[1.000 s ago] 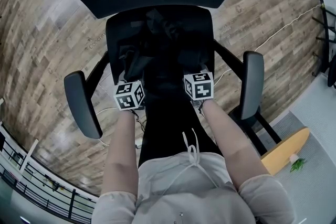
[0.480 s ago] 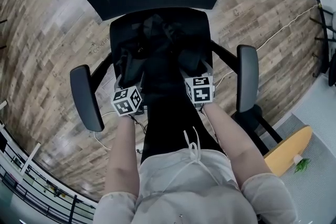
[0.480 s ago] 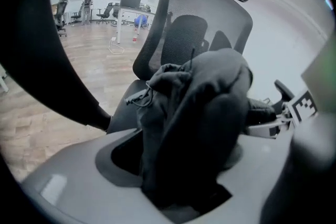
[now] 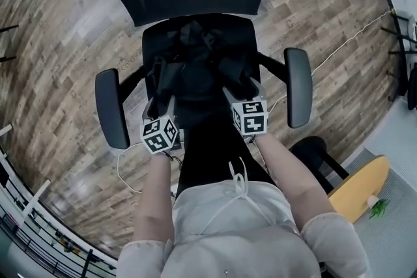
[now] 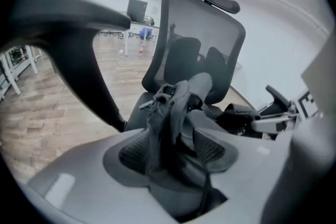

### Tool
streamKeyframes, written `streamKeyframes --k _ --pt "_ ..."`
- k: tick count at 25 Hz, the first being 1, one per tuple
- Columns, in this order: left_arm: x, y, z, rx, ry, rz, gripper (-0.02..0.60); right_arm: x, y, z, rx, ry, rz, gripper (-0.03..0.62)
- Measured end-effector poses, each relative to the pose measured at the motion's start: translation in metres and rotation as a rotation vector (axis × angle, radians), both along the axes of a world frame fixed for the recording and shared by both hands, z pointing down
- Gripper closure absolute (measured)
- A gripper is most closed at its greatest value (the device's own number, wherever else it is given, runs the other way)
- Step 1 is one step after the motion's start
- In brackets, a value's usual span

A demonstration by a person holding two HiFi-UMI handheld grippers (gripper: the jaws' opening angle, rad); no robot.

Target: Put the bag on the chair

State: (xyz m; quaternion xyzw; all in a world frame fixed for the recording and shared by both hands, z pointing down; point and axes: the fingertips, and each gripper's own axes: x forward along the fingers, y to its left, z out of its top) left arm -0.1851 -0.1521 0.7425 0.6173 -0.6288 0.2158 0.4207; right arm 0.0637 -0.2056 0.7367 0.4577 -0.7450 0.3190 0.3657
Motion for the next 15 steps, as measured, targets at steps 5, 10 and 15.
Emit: streamKeyframes --k 5,10,15 --pt "0.006 0.008 -0.058 0.102 -0.045 -0.011 0.418 -0.001 0.019 -0.049 0.069 -0.026 -0.026 0.312" --pt "0.025 0.01 -0.108 0.173 -0.061 0.034 0.548 -0.004 0.023 -0.095 0.154 -0.06 0.021 0.437" --pt "0.038 0.001 -0.163 0.224 -0.078 0.066 0.575 -0.009 0.019 -0.14 0.202 -0.081 0.043 0.576"
